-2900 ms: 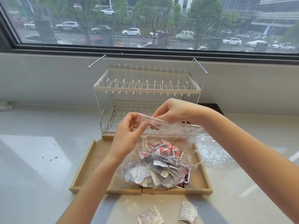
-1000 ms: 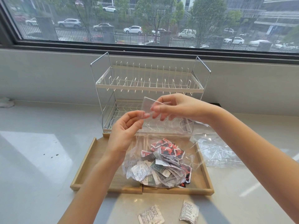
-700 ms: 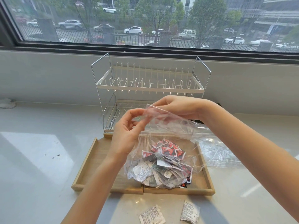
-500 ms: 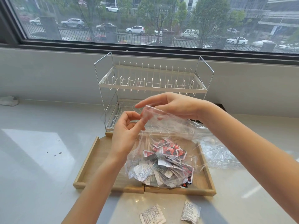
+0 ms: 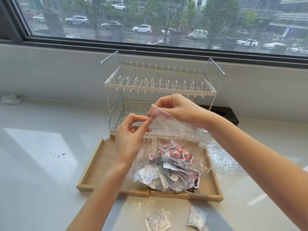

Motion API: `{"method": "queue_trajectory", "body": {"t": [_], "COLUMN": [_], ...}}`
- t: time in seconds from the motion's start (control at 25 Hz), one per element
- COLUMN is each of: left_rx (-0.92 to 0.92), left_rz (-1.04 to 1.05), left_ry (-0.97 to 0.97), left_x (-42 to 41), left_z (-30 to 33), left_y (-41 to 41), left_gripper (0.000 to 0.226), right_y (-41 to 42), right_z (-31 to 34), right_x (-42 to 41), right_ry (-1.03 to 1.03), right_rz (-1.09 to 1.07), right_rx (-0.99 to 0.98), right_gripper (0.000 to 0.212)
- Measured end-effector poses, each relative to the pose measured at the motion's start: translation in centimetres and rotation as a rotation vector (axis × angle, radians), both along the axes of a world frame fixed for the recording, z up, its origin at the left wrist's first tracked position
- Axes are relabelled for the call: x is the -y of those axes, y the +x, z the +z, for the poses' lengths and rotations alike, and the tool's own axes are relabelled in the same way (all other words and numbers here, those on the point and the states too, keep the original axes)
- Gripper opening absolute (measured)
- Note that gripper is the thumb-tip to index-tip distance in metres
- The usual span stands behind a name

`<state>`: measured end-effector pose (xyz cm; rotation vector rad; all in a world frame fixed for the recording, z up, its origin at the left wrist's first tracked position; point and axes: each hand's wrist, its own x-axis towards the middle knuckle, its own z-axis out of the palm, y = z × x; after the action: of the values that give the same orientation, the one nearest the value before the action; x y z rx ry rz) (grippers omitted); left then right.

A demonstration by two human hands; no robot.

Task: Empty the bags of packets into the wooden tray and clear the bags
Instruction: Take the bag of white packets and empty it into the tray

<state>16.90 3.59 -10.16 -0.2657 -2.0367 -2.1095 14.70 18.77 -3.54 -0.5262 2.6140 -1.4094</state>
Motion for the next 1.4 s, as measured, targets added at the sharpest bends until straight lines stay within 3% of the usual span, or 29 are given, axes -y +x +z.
{"method": "queue_trajectory", "body": {"t": [0.24,0.88,1.12,1.2,1.28,1.4], "left_rx": [-0.119,-0.314,-0.138,-0.103,-0.081,-0.054], "left_rz": [0.115,-0.081,-0.194,-0.173,-0.138,-0.118], "left_ry": [-0.095,-0.190,-0.008,0.052,0.114,0.171], "left_x": [-0.2,0.7,0.4,0.4,0.6,0.7], "left_z": [-0.5,0.7,1.2,1.7,2.2,2.6], "left_y": [0.1,0.3,0.3,0.1,-0.5,-1.0], "left_gripper": [0.011,0.005,0.016,0.015,0.014,0.010], "right_y": [0.4,0.3,-0.3,0.1,1.4,3.8], "right_z": [-0.2,0.2,-0.2,0.2,0.6,-1.2], "right_x": [0.5,0.3,0.2,0.1,-0.1,-0.4], "right_ry": [0.001,0.119,0.129,0.088,0.136,0.464], "right_rz": [-0.028,-0.093,-0.132,-0.175,-0.223,-0.221], "right_rx": [0.008,-0.021,-0.074,-0.161,-0.407,-0.798], "right_gripper": [0.016,0.018,0.012,0.010,0.023,0.045]}}
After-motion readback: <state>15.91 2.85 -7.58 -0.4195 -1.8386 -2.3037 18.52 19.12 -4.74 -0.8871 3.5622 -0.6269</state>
